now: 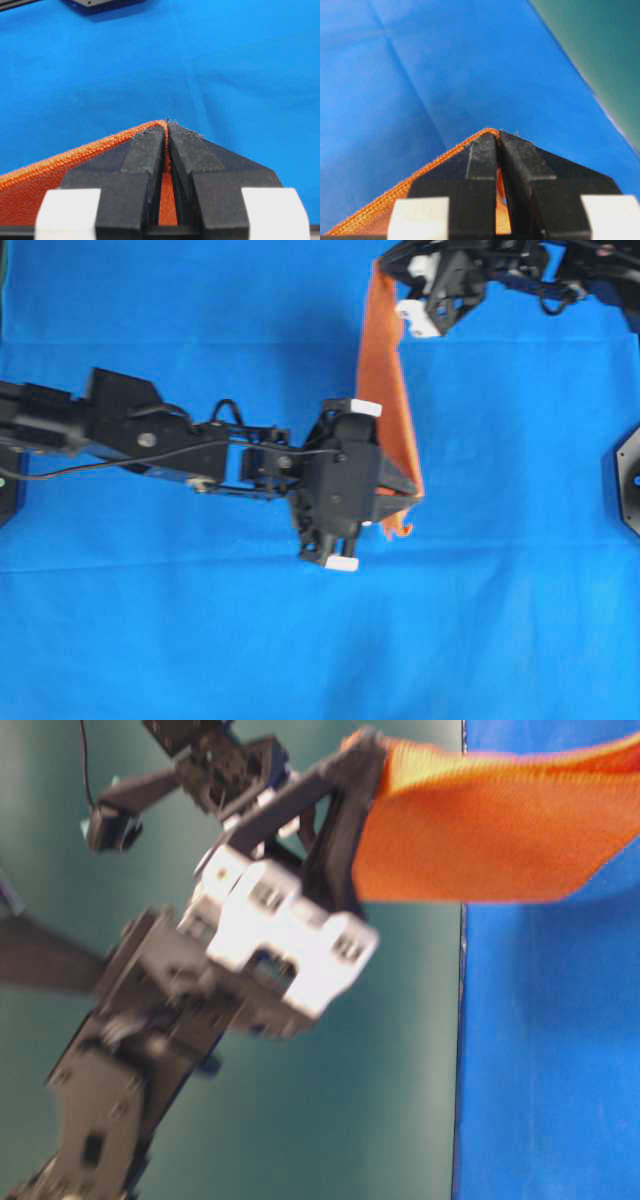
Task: Fold the orange towel.
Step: 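Lift the towel and rotate it vertical, right gripper moving to the far side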
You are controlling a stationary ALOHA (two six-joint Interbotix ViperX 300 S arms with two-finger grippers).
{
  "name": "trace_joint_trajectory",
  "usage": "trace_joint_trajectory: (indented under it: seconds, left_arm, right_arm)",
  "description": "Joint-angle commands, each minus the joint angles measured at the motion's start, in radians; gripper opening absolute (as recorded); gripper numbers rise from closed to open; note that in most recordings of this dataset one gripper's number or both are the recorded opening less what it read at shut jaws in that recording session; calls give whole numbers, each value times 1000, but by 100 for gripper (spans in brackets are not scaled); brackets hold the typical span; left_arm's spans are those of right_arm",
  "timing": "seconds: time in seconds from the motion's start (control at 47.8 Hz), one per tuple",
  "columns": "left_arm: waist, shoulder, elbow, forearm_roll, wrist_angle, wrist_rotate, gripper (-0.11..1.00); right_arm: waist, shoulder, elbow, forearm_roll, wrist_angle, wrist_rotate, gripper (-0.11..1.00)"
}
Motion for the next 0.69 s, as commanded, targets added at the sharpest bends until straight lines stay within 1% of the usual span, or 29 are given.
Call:
trace_joint_trajectory:
  seconds: [0.0,0.084,0.188,0.335,0.397,0.46,0.565,0.669]
  left_arm:
    - [-43,20,-78,-2,-21,8,1]
    - [-44,67,-140,-2,-21,8,1]
    - [-46,103,-186,-3,-20,8,1]
    - [-46,117,-190,-3,-18,6,1]
    - [-46,114,-172,-2,-18,0,1]
    - [-46,106,-141,-2,-21,-23,1]
    - [-48,87,-58,-3,-29,-34,1]
    - [-51,58,31,-8,-54,-40,1]
  right_arm:
    - [-87,-72,25,-5,-6,6,3]
    - [-91,-109,66,-5,-3,6,3]
    - [-91,-141,97,-5,20,6,3]
    - [-91,-137,100,-5,32,6,3]
    - [-91,-117,95,-5,28,3,3]
    - [-89,-87,86,-5,21,3,3]
    - [-84,-28,67,-5,-5,2,3]
    - [-55,49,37,-5,-60,2,3]
